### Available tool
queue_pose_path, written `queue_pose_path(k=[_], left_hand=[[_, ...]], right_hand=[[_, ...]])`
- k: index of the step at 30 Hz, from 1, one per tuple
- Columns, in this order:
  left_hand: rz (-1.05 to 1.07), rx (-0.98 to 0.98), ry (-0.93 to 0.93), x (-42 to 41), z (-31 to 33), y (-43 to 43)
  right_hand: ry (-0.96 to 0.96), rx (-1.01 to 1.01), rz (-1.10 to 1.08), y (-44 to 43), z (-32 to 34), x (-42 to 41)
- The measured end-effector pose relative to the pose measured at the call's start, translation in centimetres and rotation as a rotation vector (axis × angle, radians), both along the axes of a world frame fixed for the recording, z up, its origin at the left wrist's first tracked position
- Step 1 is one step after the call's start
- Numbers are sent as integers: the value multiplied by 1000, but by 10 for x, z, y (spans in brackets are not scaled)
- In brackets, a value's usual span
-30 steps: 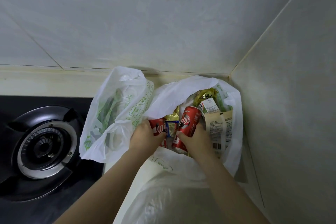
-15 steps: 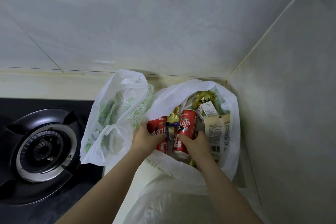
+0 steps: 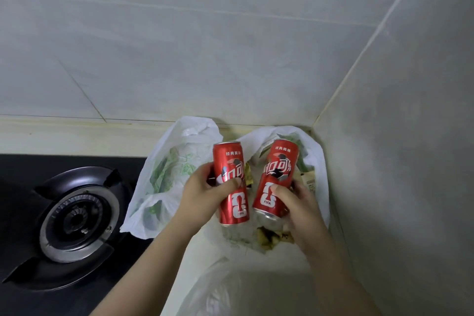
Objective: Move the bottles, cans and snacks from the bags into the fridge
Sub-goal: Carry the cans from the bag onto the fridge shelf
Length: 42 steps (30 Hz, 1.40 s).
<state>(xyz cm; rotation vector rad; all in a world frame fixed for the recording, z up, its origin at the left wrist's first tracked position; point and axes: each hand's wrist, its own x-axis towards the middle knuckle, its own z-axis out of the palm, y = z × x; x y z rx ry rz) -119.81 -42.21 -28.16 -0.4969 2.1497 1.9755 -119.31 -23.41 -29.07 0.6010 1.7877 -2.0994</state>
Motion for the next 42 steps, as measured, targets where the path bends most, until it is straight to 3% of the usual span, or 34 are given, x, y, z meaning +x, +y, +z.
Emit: queue_pose_path(k=[6, 12, 17, 24, 34, 42], left_hand=[[112, 429, 61, 20, 65, -3], [140, 732, 19, 42, 131, -14], [28, 1092, 26, 69, 174, -38], [-79, 936, 180, 103, 204, -88], [101, 449, 412, 153, 219, -124], [396, 257, 530, 205, 228, -108]], right_hand=[[192, -263, -11, 0, 61, 9], [336, -172, 25, -20, 121, 26], [439, -145, 39, -47, 175, 49], [567, -111, 122, -93, 219, 80], [642, -62, 187, -132, 235, 107], [709, -160, 480, -140, 246, 106]])
